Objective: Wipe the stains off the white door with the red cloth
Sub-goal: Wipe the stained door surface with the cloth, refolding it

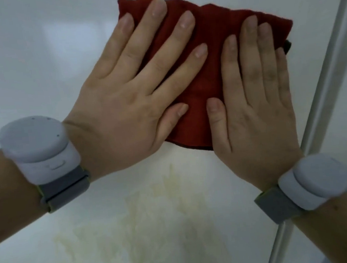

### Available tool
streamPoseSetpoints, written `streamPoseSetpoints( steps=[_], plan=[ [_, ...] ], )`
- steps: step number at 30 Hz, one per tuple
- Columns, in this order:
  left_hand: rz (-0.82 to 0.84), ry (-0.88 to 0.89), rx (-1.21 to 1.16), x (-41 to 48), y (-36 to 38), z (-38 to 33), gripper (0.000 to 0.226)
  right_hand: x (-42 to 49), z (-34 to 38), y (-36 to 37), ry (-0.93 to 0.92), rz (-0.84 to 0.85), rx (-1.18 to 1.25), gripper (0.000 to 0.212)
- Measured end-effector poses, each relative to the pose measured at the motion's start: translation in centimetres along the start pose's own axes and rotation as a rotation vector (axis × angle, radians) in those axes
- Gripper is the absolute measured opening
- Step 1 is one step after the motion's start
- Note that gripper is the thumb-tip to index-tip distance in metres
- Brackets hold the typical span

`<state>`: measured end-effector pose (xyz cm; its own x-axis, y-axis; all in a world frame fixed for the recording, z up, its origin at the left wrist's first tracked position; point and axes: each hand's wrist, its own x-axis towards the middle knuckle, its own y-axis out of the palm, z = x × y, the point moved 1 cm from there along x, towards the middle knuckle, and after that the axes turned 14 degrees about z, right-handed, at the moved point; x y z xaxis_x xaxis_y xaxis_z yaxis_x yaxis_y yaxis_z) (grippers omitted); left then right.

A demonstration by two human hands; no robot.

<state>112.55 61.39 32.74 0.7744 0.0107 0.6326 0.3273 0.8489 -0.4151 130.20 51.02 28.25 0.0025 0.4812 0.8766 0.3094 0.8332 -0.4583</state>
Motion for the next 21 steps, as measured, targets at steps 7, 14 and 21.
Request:
streamPoseSetpoints(
  steps=[7,14,21],
  plan=[
    [0.039,0.024,-0.018,-2.3,1.9,-3.7,0.064,-4.5,0.0,2.1,0.009,0.025,0.037,0.061],
    [0.074,0.075,-0.041,-5.3,3.5,-6.4,0.065,-8.8,1.1,4.4,0.034,0.052,0.118,0.06],
    [0.109,0.111,-0.046,-6.4,3.5,-5.8,0.064,-9.6,2.6,4.9,0.103,0.069,0.18,0.061]
  ],
)
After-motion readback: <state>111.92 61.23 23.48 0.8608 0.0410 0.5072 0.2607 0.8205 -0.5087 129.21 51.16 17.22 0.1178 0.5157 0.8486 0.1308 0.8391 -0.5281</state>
